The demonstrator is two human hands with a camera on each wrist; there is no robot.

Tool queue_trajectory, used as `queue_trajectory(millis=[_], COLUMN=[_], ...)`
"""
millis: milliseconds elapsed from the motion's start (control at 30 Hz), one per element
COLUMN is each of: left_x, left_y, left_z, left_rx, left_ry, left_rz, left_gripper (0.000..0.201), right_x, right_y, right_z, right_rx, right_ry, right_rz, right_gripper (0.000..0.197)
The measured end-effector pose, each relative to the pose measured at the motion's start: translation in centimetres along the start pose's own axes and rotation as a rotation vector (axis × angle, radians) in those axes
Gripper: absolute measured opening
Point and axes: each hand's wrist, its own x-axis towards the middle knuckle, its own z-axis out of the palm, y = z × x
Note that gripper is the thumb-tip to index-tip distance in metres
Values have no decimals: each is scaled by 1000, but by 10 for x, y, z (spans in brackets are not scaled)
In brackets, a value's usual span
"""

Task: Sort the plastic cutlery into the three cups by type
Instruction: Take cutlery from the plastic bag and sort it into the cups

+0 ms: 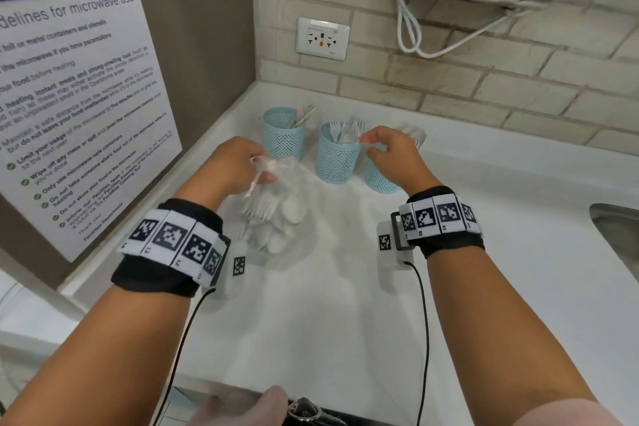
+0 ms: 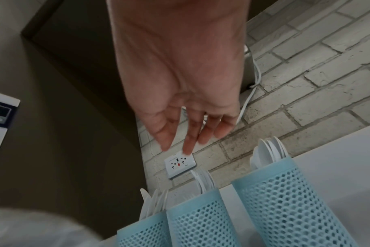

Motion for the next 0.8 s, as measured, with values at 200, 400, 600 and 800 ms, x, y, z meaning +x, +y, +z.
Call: queue_trajectory(millis=[200,400,600,800], left_x=[12,17,21,19], left_y=[35,48,43,47], left_z=[27,70,81,66], left_rx=[-362,-401,-313,-730], left_ry=[-194,-281,-317,-191], left_rz=[227,216,206,-58], left_gripper=[32,34,37,25], right_x=[-22,-34,-42,-38], right_y=[-20,-8,7,10], right_z=[-4,-2,20,19], right_rx=[282,240,176,222], right_ry=[-306,-346,-290,-184], right_rz=[-18,146,152,175], right_gripper=[21,23,26,18])
